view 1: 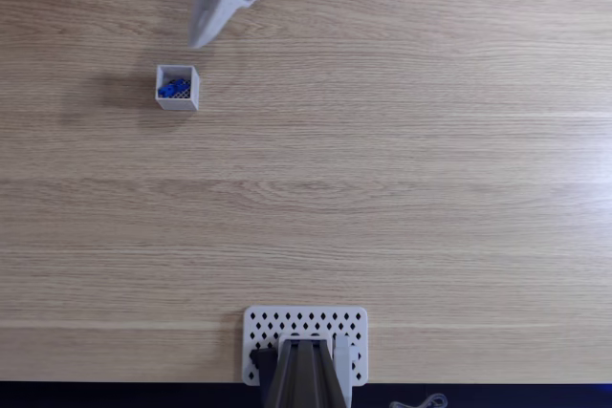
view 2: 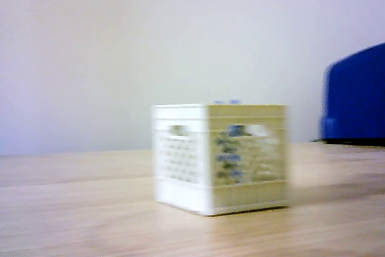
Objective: Grasp a peg and put it in the crate.
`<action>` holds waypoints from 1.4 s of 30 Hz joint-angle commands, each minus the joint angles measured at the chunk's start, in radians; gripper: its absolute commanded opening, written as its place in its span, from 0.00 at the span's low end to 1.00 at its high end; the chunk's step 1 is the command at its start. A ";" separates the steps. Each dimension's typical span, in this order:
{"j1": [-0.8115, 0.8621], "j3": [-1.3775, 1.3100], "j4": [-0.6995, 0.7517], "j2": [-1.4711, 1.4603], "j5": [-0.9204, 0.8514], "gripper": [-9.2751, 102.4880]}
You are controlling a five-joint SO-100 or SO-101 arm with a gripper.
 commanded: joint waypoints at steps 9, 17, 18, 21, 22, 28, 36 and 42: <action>-0.379 -0.020 0.604 0.554 0.638 0.08; -0.439 -0.012 0.833 0.730 0.822 0.08; -0.433 -0.012 0.844 0.736 0.831 0.08; -0.431 -0.012 0.876 0.758 0.844 0.08; -0.431 -0.012 0.887 0.761 0.844 0.08; -0.439 0.104 0.894 0.801 0.847 0.08; -0.440 0.183 0.916 0.867 0.845 0.08; -0.442 0.183 0.920 0.867 0.841 0.08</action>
